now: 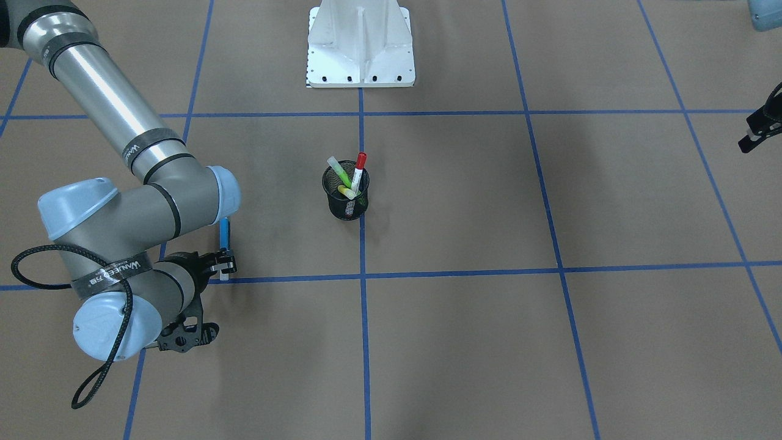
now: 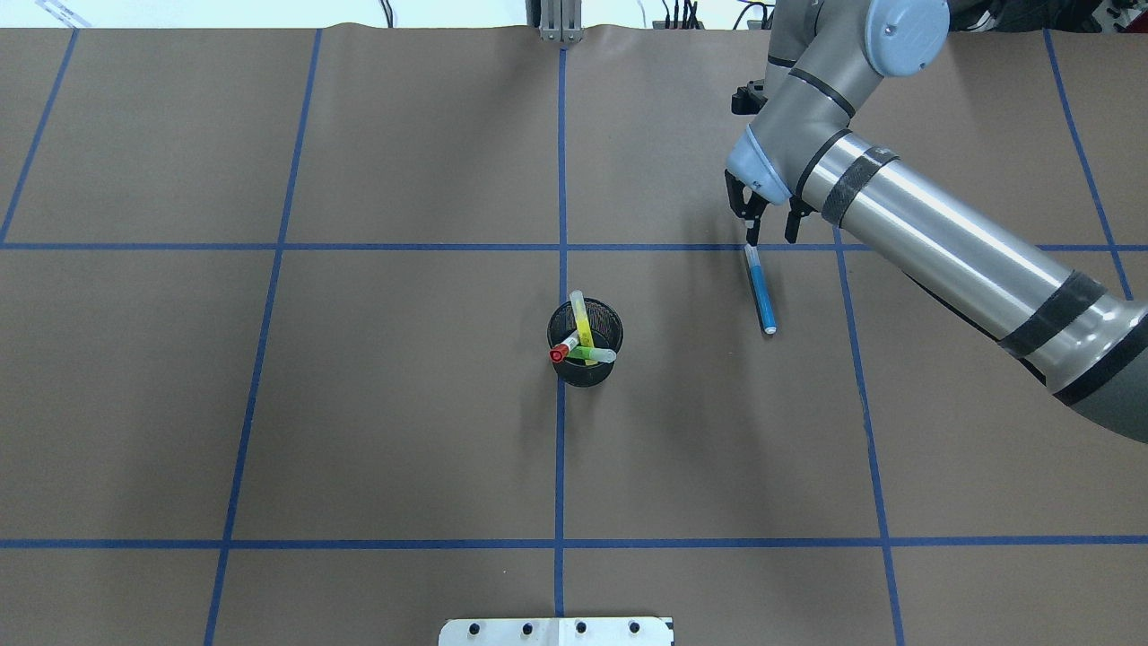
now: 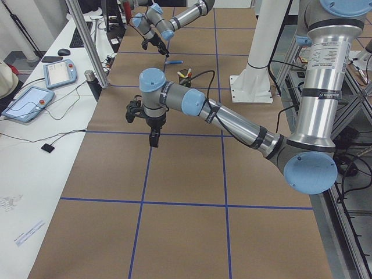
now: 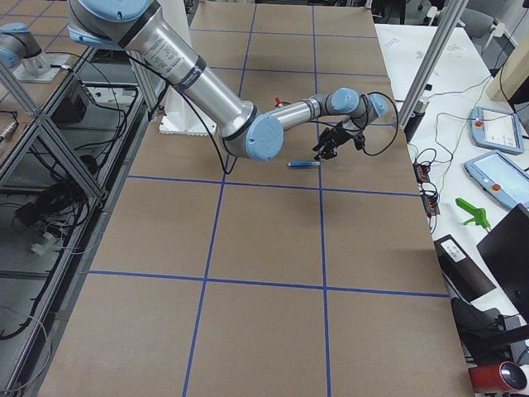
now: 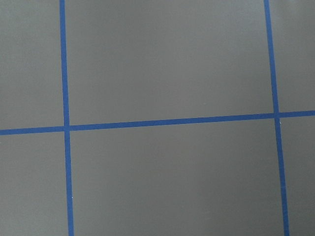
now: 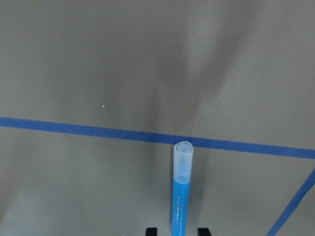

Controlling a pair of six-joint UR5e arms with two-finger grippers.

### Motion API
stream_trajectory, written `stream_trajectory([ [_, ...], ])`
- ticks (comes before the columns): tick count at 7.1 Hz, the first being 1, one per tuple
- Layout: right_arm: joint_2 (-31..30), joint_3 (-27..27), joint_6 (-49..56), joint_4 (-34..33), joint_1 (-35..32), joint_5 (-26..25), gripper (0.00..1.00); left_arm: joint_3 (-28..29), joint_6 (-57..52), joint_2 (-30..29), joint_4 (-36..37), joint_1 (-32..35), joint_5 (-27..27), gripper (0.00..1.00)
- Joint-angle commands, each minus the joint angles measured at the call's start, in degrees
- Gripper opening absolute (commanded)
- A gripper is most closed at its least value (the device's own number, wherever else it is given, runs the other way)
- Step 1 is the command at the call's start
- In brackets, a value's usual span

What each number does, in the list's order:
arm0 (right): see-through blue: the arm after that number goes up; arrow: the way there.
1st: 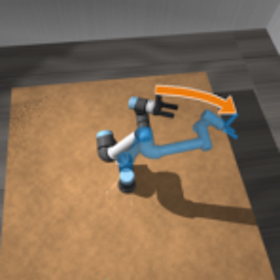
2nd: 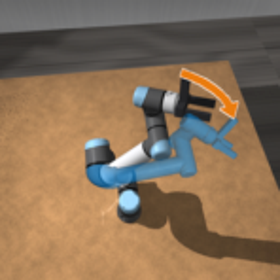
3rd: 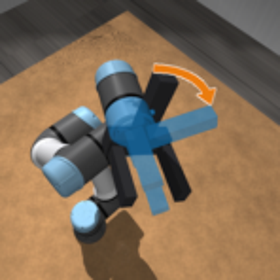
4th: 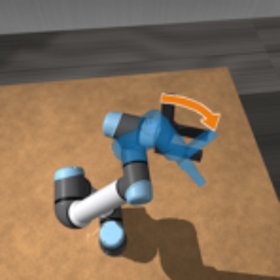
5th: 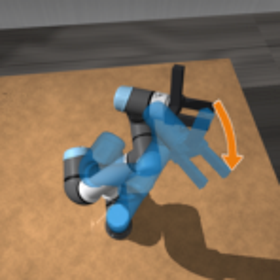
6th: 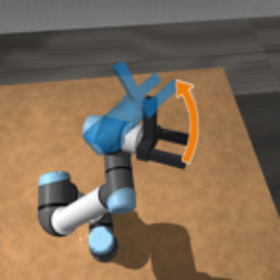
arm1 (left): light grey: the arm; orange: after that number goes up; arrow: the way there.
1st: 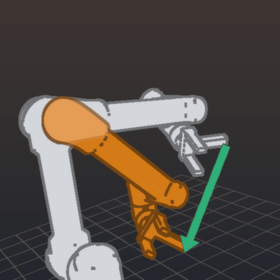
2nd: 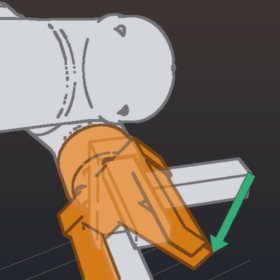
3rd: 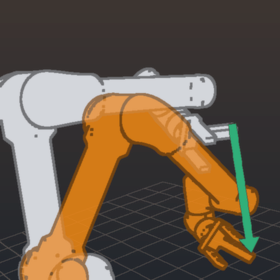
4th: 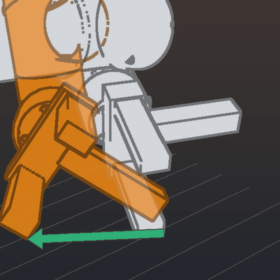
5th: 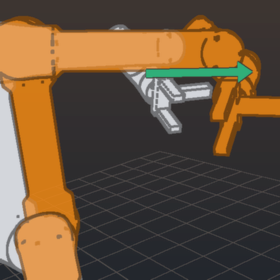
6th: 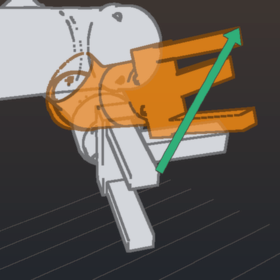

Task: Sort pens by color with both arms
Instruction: 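Open the right gripper and raise it away from the blue marker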

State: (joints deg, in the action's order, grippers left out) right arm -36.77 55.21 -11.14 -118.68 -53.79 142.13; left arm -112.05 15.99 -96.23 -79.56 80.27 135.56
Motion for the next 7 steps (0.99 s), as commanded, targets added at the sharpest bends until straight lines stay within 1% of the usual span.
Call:
stream_trajectory([
  [1, 0.91, 1.64, -2.54, -0.49, -1.22, -0.88, 0.67, 0.42, 5.42, -3.16, -0.06, -1.25, 3.1, 1.0],
  [2, 0.22, 6.27, -8.31, -0.58, -3.15, -3.76, 0.8, -0.1, 9.63, -4.4, -0.41, -3.26, 5.39, 1.0],
  [3, -3.01, 13.01, -11.93, -0.59, -6.47, -5.44, 0.91, -0.54, 14.11, -6.15, -0.85, -5.71, 5.59, 1.0],
  [4, -7.65, 20.82, -15.1, -0.41, -10.07, -5.98, 0.97, -0.89, 16.68, -7.3, -1.55, -8.52, 5.59, 1.0],
  [5, -12.83, 28.65, -18.79, -0.15, -12.46, -8.08, 0.98, -1.15, 20.45, -7.48, -4.26, -10.81, 5.68, 1.0],
  [6, -14.36, 31.07, -19.26, -0.15, -14.83, -10.1, 0.99, -1.33, 26.75, -7.4, -9.24, -13.88, 5.68, 1.0],
  [7, -15.6, 33.8, -19.53, -0.15, -17.64, -10.9, 0.99, -0.98, 32.21, -7.48, -13.99, -16.96, 5.5, 1.0],
])
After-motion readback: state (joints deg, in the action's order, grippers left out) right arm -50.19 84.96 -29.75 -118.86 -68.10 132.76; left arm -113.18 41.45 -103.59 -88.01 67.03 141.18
